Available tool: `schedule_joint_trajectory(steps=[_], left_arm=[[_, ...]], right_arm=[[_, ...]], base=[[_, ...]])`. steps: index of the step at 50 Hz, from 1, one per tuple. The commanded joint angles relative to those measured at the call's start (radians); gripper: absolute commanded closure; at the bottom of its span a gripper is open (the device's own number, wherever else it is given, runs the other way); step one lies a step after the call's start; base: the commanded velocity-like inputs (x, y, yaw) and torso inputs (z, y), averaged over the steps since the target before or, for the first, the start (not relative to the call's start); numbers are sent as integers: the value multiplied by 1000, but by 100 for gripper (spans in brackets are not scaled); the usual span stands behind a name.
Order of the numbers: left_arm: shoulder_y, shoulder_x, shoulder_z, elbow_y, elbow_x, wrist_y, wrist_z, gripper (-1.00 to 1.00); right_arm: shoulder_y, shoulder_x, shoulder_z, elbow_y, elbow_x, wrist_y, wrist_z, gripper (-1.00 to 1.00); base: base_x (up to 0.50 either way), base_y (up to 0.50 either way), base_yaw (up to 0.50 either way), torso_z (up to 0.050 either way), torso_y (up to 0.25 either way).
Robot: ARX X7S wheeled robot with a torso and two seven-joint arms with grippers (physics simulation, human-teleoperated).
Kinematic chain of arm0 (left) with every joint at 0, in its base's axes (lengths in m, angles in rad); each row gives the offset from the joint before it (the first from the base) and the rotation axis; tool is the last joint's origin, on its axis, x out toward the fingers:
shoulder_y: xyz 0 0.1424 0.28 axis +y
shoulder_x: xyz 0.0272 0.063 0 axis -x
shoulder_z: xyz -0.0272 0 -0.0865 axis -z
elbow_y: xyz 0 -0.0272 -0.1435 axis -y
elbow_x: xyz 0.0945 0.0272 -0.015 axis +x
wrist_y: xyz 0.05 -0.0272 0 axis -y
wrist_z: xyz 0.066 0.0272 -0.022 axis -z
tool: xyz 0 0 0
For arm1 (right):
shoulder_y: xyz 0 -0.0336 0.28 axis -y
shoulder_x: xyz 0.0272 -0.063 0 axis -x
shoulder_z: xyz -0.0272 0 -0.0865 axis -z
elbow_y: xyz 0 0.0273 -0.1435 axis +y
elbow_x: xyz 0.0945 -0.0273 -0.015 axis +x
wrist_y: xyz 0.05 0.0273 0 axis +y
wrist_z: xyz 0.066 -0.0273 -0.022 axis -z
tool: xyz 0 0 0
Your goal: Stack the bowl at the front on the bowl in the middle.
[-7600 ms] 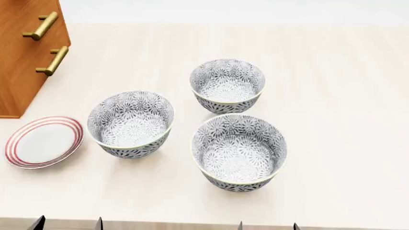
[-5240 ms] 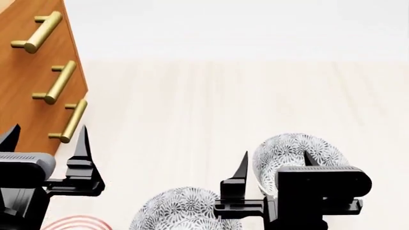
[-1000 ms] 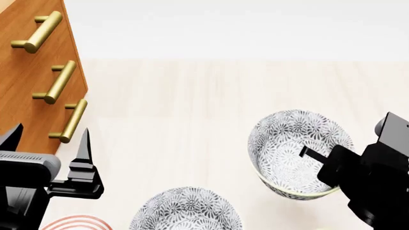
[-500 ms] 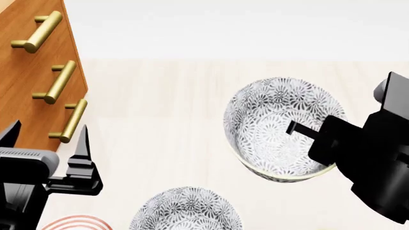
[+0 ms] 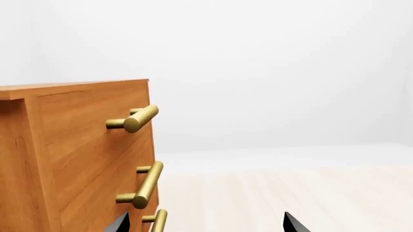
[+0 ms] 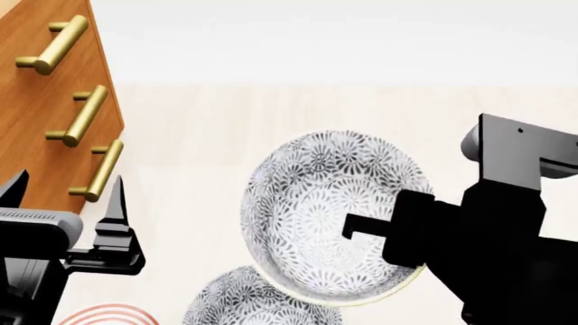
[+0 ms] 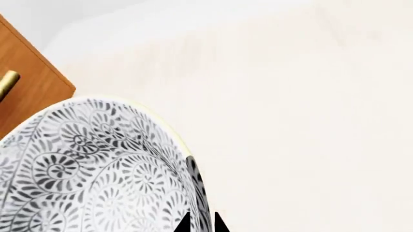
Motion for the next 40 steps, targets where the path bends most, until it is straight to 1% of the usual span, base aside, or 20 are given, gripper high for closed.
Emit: schedule_joint_trajectory(steps=[1,6,14,29,40], left_arm=[[-2,-2,0,10,-9,-7,-8,-100],[-3,-3,1,17,-13,-14,-12,-100],[-8,-5,1,23,-19,-21,-17,-100],[-12,-8,3,13,-24,-15,-21,-100],[-13,-12,2,11,-30,-16,-25,-100]], right_arm=[[-45,-15,-67,-63,61,-7,-7,100],[-68,-28,-88,-86,17,-3,-63,100],[-84,-37,-127,-110,-5,-15,-104,100],[-111,-43,-191,-112,-166,-40,-283,100],[-137,-35,-236,-104,-251,-74,-388,100]], base=[[0,0,0,0,0],[0,0,0,0,0],[0,0,0,0,1],[0,0,0,0,0],[0,0,0,0,0]])
